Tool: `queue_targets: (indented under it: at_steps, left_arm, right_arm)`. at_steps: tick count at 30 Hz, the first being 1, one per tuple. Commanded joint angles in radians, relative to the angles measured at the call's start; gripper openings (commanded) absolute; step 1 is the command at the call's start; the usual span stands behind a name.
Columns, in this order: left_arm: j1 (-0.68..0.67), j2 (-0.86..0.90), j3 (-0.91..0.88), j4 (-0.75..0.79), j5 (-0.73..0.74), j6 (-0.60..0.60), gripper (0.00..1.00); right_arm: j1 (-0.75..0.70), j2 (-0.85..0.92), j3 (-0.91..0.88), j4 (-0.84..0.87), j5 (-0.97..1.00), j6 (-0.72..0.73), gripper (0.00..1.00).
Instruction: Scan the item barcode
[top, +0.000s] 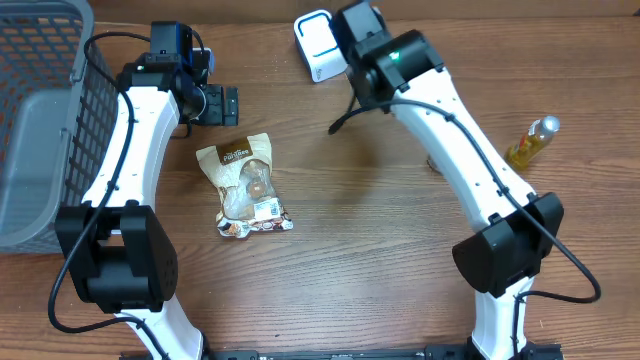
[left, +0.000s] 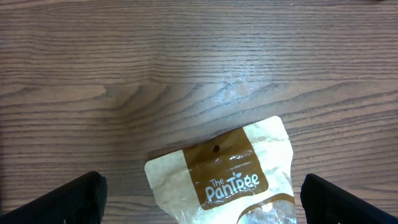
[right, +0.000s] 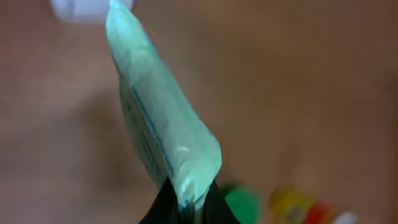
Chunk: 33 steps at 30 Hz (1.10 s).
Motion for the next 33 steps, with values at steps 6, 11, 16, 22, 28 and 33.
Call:
queue_targets:
  at_steps: [6,11,16,22,28,33]
  left_arm:
    - [0.002,-0.011,0.002,0.001,-0.006,-0.003,1.0]
    - [0.002,-0.01,0.002,0.001,-0.006,-0.003,1.0]
    - [0.002,-0.01,0.002,0.001,-0.006,-0.003,0.99]
    - [0.002,-0.01,0.002,0.001,-0.006,-0.003,1.0]
    - [0.002,-0.01,0.002,0.001,-0.006,-0.003,1.0]
    - [0.002,-0.01,0.002,0.001,-0.006,-0.003,0.99]
  right_arm:
    - [-0.132,0.018,-0.088,-0.205,-0.306,0.315,0.04]
    - [-0.169,0.018,-0.184,-0.178,-0.305,0.315,0.05]
    - [-0.191,0.018,-0.303,-0.099,-0.304,0.314,0.15]
    - [-0.211,0.018,-0.378,-0.037,-0.297,0.306,0.56]
    - [-0.212,0.018,-0.383,0.0,-0.298,0.307,0.71]
    - [-0.171,0.018,-0.385,0.02,-0.4,0.307,0.7]
